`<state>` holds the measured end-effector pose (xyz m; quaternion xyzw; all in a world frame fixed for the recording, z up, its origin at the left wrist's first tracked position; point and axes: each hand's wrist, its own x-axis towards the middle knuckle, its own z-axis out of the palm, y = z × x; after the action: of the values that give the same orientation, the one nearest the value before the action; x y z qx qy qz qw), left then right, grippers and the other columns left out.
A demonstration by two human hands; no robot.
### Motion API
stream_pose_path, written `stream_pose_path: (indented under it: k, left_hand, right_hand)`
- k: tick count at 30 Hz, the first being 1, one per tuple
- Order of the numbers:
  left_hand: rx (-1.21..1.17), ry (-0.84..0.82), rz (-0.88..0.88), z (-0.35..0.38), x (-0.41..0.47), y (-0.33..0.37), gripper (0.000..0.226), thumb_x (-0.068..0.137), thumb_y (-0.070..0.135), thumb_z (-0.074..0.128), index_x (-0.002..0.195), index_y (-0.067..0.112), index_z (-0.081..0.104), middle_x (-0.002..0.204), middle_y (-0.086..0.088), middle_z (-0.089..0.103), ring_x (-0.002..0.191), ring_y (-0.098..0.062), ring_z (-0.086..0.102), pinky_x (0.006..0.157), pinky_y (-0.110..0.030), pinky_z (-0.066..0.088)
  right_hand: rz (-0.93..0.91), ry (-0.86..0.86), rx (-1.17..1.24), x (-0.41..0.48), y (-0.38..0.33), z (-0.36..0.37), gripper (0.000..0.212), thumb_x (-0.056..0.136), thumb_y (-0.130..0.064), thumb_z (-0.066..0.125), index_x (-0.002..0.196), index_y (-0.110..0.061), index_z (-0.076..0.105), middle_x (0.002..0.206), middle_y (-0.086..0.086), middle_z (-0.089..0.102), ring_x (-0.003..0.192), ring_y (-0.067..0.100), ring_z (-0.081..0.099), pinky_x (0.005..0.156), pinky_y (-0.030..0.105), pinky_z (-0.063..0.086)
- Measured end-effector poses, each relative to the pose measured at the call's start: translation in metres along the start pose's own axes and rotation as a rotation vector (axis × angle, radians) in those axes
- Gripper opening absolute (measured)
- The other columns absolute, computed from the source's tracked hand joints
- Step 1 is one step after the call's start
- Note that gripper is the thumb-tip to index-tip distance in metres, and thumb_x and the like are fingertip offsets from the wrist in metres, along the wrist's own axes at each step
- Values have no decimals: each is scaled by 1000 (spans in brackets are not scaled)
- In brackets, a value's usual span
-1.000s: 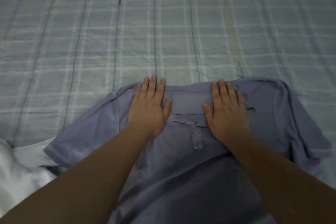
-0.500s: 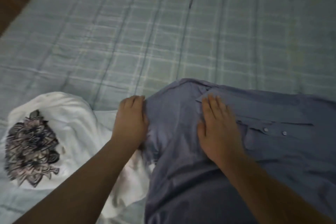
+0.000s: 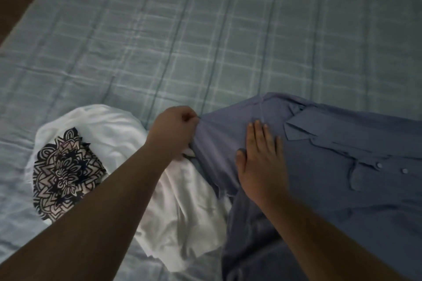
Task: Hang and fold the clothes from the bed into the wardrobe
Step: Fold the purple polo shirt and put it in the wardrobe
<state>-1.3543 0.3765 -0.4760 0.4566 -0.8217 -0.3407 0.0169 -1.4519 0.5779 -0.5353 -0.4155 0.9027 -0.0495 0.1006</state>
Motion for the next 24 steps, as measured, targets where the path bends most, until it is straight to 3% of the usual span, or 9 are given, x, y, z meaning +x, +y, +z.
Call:
stream_pose_path:
  k: [2,7,11,13,15,20,22,24]
  left_hand:
    - [-56,40,6,-3,1,1,15,87,27,68,73,29,64,80,4,69,80,-18,65,78,-31,49]
    - [-102,-53,-59,-2,-6,16,17,95,25,60,80,18,57,66,3,58,62,-14,54,59,-24,39]
    - [-543,-248,-139,-12,-14,40,15,97,15,59,83,9,58,55,-6,55,48,-16,50,56,-31,45]
    - [-641,-352,-176,-10,-21,58,12,97,15,59,86,9,58,53,-9,52,48,-17,48,56,-33,50]
    - [-628,-402,-199,0,-31,79,9,97,15,58,89,13,56,55,-9,53,49,-16,51,61,-38,54]
    - [-563,-488,-85,57,-56,126,15,97,6,54,90,18,47,66,-9,51,54,-18,52,50,-29,47]
    - [-371,-465,4,92,-65,142,18,94,11,57,86,22,47,72,-6,53,67,-24,56,64,-37,51]
    - [-199,-418,53,123,-76,159,6,95,18,57,92,18,51,83,-4,55,84,-27,59,85,-40,49]
  right_hand:
    - [9,-3,4,0,0,0,67,99,-39,22,157,-7,16,165,10,14,152,27,14,120,54,18]
    - [7,-10,11,0,0,3,67,99,-38,24,157,-7,15,165,10,13,152,27,14,121,53,17]
    - [-8,-1,40,0,2,2,67,97,-36,29,157,-8,18,165,10,15,152,26,15,121,52,15]
    - [-38,11,97,-1,8,-2,67,96,-36,33,155,-8,23,164,10,20,151,26,18,122,50,16]
    - [-38,33,155,-5,19,-11,65,95,-36,34,153,-7,29,161,11,28,149,26,23,120,48,19]
    - [49,77,186,-27,83,-42,66,91,-22,46,153,-7,28,159,13,31,147,30,27,121,47,22]
    - [77,60,130,-37,112,-53,67,89,-23,42,153,-7,28,159,14,31,146,32,27,119,50,26]
    - [89,23,42,-44,139,-60,67,90,-27,39,153,-8,27,158,14,31,145,32,27,118,51,28]
